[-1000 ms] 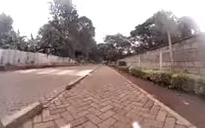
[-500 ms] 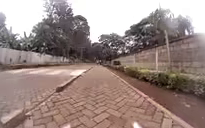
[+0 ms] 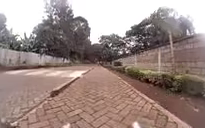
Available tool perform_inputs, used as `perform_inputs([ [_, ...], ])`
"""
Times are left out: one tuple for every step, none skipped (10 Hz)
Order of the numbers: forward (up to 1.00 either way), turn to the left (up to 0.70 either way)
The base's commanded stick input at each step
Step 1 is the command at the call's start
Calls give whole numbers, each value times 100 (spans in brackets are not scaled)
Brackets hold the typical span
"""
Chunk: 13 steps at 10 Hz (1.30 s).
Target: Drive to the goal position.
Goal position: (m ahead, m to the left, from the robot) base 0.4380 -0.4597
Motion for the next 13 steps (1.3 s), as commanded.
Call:
perform_inputs([
  [50,0],
  [50,0],
  [50,0],
  [50,0],
  [50,0],
  [50,0],
  [50,0],
  [50,0],
  [50,0],
  [50,0],
  [50,0],
  [50,0],
  [50,0],
])
